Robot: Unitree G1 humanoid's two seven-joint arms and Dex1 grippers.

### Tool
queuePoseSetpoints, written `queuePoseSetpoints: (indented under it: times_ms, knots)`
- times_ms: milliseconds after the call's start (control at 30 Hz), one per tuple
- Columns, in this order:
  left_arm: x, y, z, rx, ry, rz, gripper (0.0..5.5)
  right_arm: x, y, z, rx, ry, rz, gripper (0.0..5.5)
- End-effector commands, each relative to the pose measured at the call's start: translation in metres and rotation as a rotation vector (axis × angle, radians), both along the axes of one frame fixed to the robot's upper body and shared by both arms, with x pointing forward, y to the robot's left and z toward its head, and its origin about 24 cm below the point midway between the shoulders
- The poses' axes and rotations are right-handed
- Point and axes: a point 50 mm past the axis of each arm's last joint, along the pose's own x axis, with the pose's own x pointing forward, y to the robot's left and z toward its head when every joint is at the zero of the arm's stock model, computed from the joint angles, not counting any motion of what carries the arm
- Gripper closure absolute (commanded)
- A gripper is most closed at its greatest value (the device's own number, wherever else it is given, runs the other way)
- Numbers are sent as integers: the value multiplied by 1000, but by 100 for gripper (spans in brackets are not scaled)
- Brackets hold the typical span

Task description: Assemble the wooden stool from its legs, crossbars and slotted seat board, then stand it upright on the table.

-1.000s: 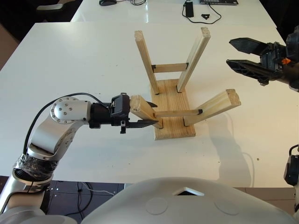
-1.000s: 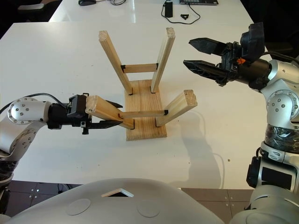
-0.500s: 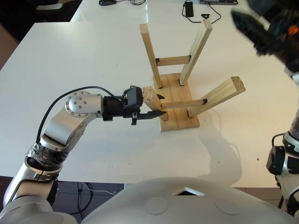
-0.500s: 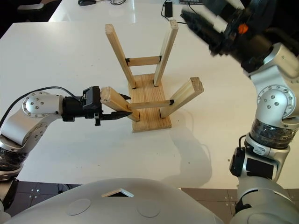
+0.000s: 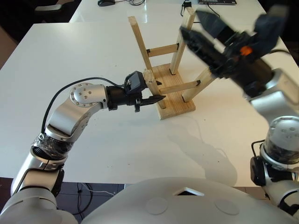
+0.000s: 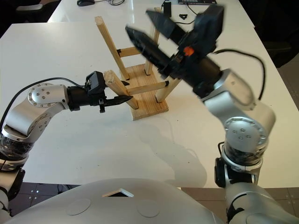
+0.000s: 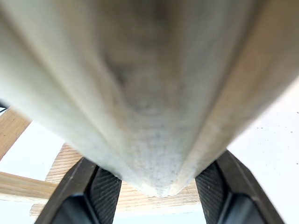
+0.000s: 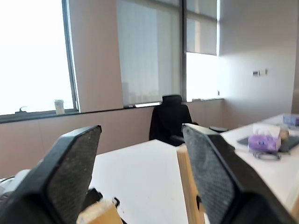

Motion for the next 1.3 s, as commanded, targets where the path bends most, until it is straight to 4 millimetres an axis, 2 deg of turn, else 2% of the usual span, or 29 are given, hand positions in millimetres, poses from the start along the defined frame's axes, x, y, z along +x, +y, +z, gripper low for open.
queuePoseSetpoints:
  times_ms: [33,133,233,267,333,567,633,767,867,967,1033,1100,1167,1233,1300]
  knots:
    - [-4,27,-56,263,227,151,346,10,12,-46,-89,141,-93,231]
    - [-5,26,-56,266,227,147,346,15,17,-94,-243,257,-158,231]
    - [-4,25,-55,272,226,133,346,6,18,-140,-469,311,-165,231]
    - [-3,25,-55,279,224,132,346,2,19,-149,-515,313,-162,231]
    - [-3,26,-55,288,222,130,346,-1,22,-155,-536,297,-161,231]
    - [-3,27,-56,292,223,134,346,6,28,-130,-520,116,-147,231]
    - [-2,27,-57,294,223,133,346,8,30,-115,-442,76,-141,231]
    - [-2,29,-58,300,227,135,346,9,31,-53,-56,-2,-99,231]
    - [0,31,-60,308,235,143,346,8,19,-13,241,-3,-10,231]
    - [3,33,-61,311,236,149,346,10,-3,18,403,-53,35,231]
    - [4,32,-60,310,234,149,346,20,-29,36,442,-99,-41,231]
    - [4,32,-60,309,232,149,346,44,-70,38,400,-98,-270,231]
    - [4,32,-60,309,232,148,346,66,-107,22,269,-58,-526,231]
    - [3,32,-61,311,233,146,346,79,-130,0,87,-19,-718,231]
    - [3,32,-61,312,233,141,346,86,-141,-23,-42,27,-836,231]
